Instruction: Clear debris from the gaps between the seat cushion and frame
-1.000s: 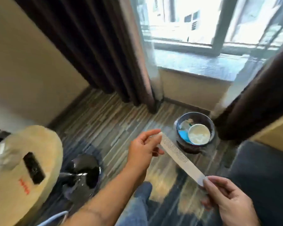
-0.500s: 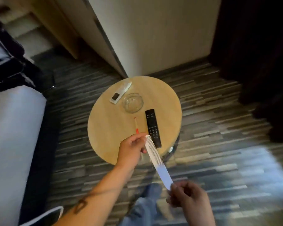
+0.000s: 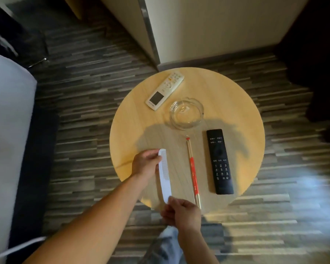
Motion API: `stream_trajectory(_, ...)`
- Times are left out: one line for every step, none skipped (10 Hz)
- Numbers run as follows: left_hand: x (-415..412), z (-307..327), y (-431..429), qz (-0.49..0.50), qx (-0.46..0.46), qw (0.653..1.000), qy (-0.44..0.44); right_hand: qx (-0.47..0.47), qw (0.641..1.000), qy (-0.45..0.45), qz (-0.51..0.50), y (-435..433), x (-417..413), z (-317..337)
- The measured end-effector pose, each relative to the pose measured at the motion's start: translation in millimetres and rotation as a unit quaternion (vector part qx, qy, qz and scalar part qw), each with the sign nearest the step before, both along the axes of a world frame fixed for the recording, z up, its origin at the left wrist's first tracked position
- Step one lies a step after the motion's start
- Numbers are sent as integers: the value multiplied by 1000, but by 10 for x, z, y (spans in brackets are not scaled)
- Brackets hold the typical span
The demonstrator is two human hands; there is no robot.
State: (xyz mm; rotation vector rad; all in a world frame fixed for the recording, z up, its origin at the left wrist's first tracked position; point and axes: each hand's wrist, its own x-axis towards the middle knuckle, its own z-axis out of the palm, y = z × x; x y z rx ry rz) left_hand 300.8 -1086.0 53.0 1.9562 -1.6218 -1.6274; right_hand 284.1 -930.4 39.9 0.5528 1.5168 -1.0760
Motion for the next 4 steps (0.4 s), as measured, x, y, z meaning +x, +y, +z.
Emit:
stream_trajectory(-13, -93, -53, -31, -36, 999, -10, 21, 999, 33, -4, -71, 23, -86)
stream_trajectory(41, -163, -58, -69, -78, 994, -41, 25, 998, 46, -22, -109, 82, -67)
stream_trajectory(37, -229, 7, -74, -103, 990, -57, 24, 998, 38, -48, -80, 73, -26)
stream_trajectory(43, -225, -4, -58, -103, 990, -70, -13, 999, 3, -49, 49, 144, 122)
